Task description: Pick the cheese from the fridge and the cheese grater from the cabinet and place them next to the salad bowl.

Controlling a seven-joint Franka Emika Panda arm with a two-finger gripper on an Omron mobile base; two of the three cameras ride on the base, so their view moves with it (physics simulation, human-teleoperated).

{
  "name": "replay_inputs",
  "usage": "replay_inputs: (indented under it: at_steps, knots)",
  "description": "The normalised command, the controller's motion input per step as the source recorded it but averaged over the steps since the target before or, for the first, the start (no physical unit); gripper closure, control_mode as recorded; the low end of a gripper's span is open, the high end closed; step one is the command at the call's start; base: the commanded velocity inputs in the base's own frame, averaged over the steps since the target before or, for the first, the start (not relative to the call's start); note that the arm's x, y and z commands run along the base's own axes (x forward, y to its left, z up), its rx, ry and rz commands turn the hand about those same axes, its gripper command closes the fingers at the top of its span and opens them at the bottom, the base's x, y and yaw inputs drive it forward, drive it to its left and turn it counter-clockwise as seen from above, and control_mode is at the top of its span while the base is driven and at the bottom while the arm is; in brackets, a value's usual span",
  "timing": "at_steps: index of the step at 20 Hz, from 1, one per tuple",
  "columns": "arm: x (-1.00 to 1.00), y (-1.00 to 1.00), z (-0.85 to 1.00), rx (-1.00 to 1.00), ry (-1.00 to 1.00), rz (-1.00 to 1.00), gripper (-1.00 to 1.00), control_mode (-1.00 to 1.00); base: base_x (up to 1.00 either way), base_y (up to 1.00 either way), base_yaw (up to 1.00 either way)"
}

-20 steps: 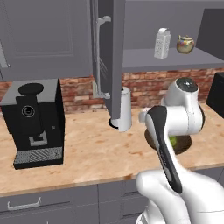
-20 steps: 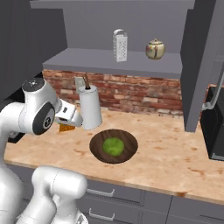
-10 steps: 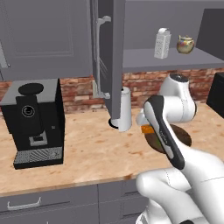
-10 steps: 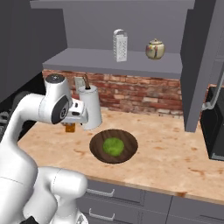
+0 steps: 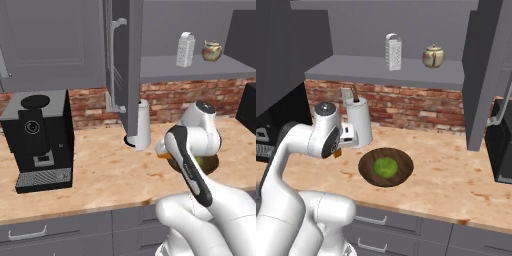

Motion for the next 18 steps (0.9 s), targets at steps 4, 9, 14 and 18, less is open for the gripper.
replay_inputs:
  at_steps: [4,9,14,18]
  knots:
    - [0.24,0.21,-0.22,-0.08,0.02,-0.01,1.00,-1.00,0.00,0.00,0.00]
    - [0.35,0.29,-0.22,-0.13,0.10,-0.03,1.00,-1.00,0.00,0.00,0.00]
    - [0.23,0.06,-0.48,-0.12,0.16,0.00,1.00,-1.00,0.00,0.00,0.00]
    - [0.27,0.00,-0.40,-0.04,0.01,0.00,1.00,-1.00,0.00,0.00,0.00]
